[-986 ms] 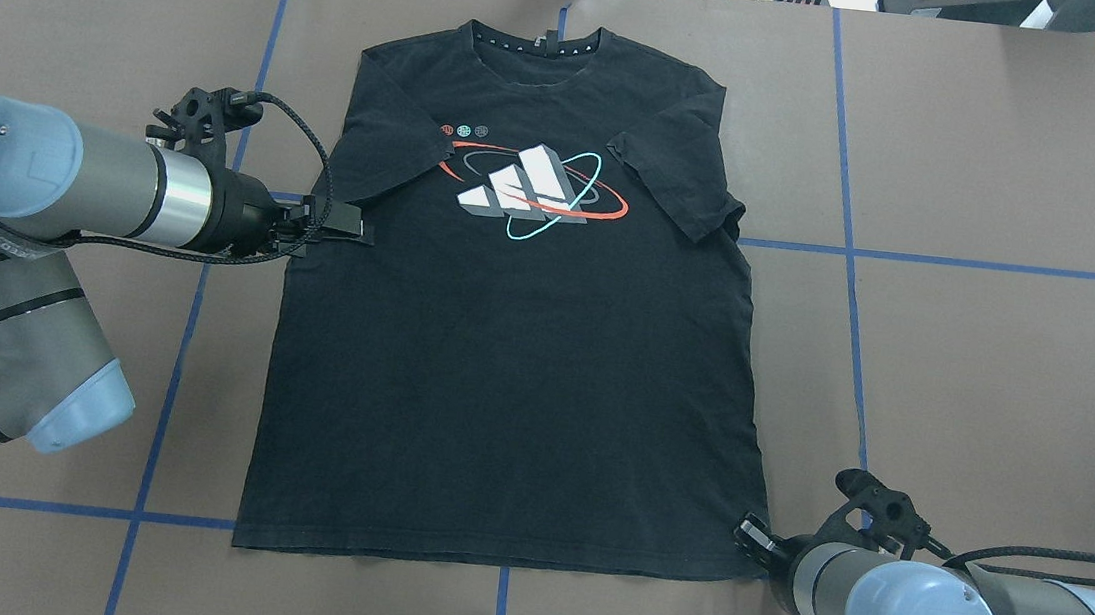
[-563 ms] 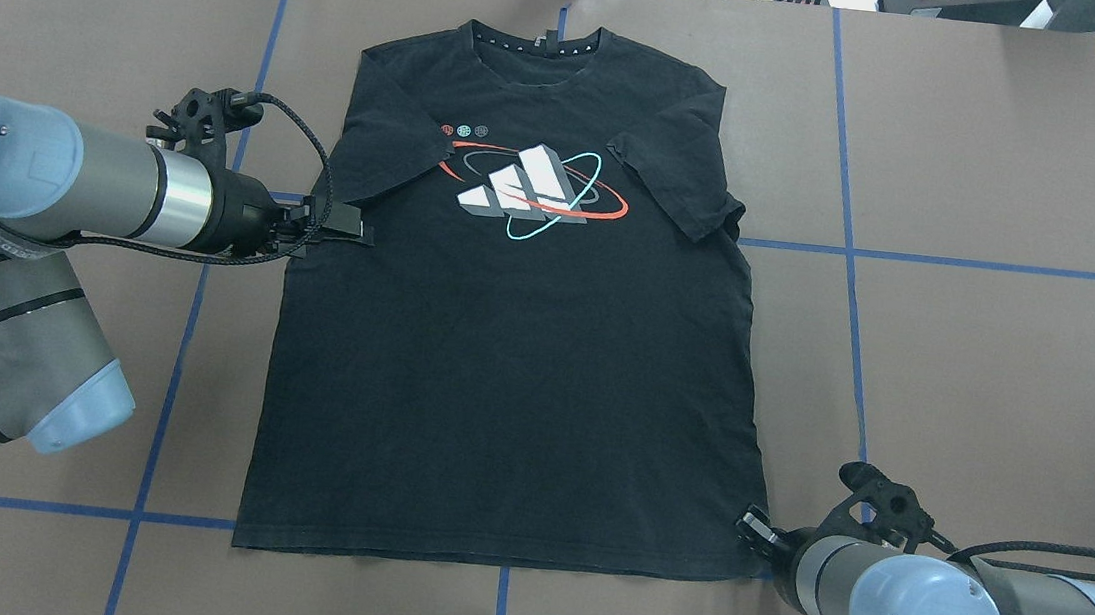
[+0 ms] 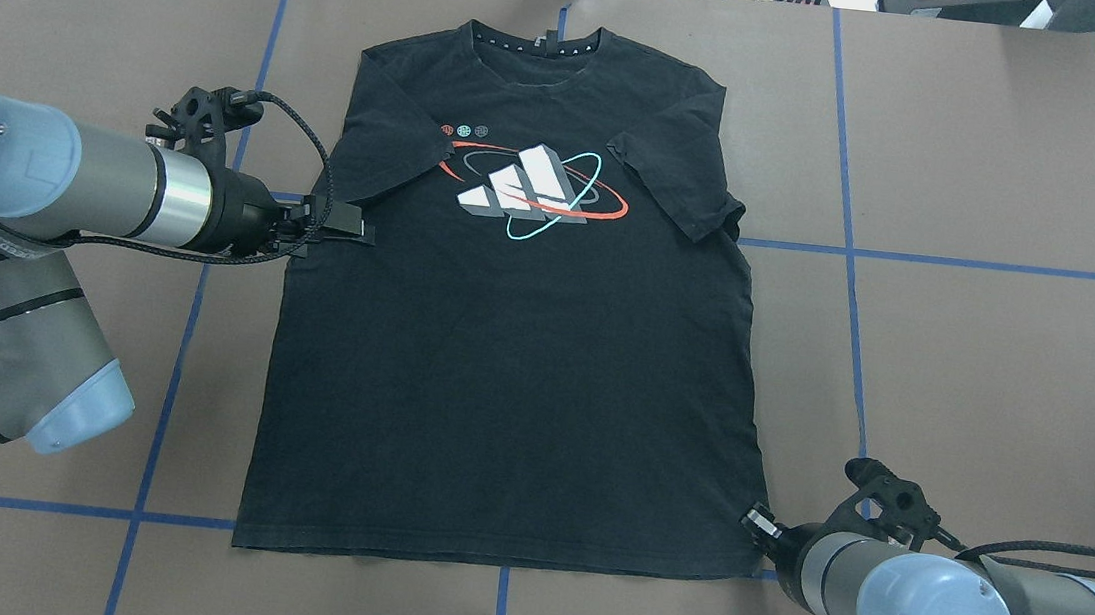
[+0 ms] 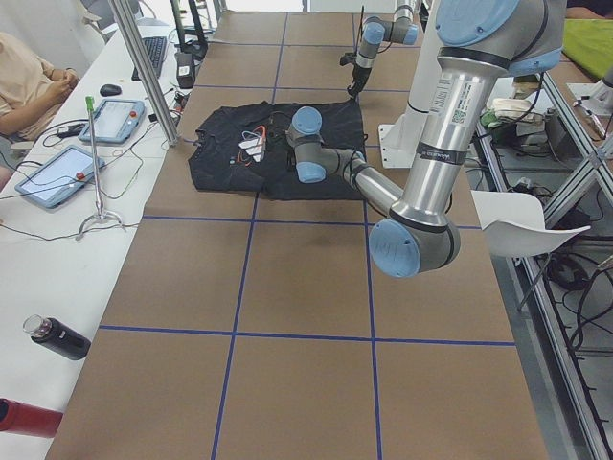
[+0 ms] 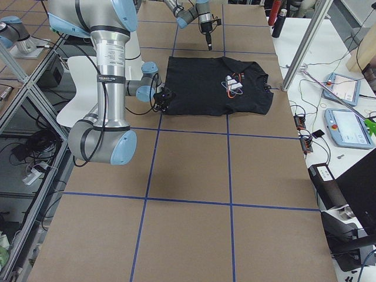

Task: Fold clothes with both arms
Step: 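Move the left gripper down to the hem corner nearest it, then grasp both hem corners with the left and right grippers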

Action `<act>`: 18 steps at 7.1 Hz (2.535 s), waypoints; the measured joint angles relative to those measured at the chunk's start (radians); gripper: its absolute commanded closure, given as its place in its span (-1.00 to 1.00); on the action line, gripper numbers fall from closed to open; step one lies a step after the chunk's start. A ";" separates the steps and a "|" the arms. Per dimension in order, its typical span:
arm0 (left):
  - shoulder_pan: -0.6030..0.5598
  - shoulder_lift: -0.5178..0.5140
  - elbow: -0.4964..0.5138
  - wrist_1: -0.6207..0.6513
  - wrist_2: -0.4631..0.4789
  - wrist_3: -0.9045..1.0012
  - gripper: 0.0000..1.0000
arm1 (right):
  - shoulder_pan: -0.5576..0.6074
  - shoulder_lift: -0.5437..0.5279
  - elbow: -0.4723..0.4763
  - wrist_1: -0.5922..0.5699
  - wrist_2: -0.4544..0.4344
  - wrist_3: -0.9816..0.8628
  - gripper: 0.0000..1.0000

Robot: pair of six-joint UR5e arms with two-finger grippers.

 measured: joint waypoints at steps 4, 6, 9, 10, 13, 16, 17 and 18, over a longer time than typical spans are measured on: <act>0.215 0.207 -0.302 0.122 0.123 -0.233 -0.88 | -0.009 -0.015 0.051 -0.003 0.015 0.004 1.00; 0.343 0.320 -0.352 0.130 0.238 -0.294 -0.98 | -0.016 -0.032 0.071 -0.010 0.043 0.005 1.00; 0.441 0.386 -0.353 0.128 0.283 -0.361 -0.98 | -0.022 -0.058 0.077 -0.011 0.058 0.006 1.00; 0.465 0.394 -0.347 0.126 0.283 -0.374 -0.88 | -0.023 -0.061 0.078 -0.011 0.059 0.006 1.00; 0.538 0.399 -0.315 0.128 0.290 -0.422 -0.20 | -0.024 -0.062 0.079 -0.011 0.058 0.006 1.00; 0.562 0.391 -0.290 0.126 0.293 -0.453 -0.20 | -0.023 -0.062 0.081 -0.011 0.058 0.006 1.00; 0.563 0.389 -0.281 0.125 0.294 -0.454 -0.18 | -0.023 -0.062 0.081 -0.011 0.057 0.006 1.00; 0.563 0.389 -0.277 0.125 0.294 -0.454 -0.13 | -0.023 -0.062 0.082 -0.011 0.055 0.006 1.00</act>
